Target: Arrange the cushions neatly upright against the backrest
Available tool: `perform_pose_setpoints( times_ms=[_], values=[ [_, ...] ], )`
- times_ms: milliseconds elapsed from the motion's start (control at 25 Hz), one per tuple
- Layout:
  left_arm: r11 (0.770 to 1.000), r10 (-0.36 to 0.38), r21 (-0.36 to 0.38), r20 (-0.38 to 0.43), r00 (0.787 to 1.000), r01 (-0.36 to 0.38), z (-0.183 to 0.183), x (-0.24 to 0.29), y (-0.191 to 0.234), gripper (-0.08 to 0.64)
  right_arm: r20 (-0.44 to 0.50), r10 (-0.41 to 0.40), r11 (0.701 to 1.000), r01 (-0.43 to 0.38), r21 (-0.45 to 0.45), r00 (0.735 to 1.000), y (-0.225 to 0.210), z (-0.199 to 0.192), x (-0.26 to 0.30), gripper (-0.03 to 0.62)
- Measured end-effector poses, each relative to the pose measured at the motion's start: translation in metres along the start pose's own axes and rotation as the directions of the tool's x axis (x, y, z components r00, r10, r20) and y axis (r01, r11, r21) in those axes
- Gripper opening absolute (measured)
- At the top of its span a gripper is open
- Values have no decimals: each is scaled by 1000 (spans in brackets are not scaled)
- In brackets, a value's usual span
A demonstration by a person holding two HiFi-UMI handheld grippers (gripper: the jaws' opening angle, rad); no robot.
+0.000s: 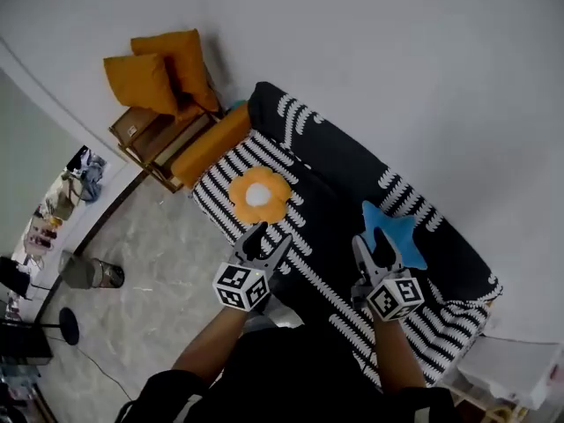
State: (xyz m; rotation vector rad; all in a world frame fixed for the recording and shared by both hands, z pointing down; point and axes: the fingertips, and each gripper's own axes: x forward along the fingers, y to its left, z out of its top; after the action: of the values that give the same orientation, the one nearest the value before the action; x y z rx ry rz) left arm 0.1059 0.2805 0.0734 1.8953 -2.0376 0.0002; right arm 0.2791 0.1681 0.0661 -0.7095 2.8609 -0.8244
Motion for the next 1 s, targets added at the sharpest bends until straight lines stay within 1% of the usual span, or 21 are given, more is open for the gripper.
perform_pose_setpoints(
  times_ms=[80, 160, 240, 320, 480, 600, 680, 840, 1000],
  values=[
    [998, 56, -12, 34, 998, -55, 9, -25, 31, 290, -17, 44, 999, -45, -11, 999, 26, -8, 22, 277],
    [995, 101, -27, 52, 993, -100, 14, -48, 65, 289, -36, 73, 997, -74, -24, 997, 53, -20, 46, 278],
    [990, 138, -42, 64, 988, -136, 17, -67, 100, 290, -55, 89, 995, -91, -36, 995, 81, -34, 71, 278],
    [987, 158, -43, 74, 985, -155, 21, -86, 131, 290, -70, 94, 994, -98, -56, 993, 111, -49, 93, 278],
    [988, 153, -26, 88, 984, -151, 34, -111, 187, 290, -84, 72, 989, -82, -124, 994, 162, -70, 136, 278],
    [990, 139, 9, 94, 986, -141, 42, -123, 227, 290, -100, 40, 983, -57, -176, 994, 184, -89, 163, 278],
    [991, 129, 31, 95, 987, -133, 49, -132, 257, 288, -103, 19, 983, -37, -180, 994, 197, -102, 182, 278],
    [992, 127, -5, 81, 989, -127, 56, -162, 310, 287, -128, 0, 981, -25, -192, 992, 234, -124, 211, 278],
    [991, 133, -34, 72, 988, -131, 54, -179, 340, 287, -161, 10, 981, -40, -188, 987, 260, -140, 228, 278]
  ],
)
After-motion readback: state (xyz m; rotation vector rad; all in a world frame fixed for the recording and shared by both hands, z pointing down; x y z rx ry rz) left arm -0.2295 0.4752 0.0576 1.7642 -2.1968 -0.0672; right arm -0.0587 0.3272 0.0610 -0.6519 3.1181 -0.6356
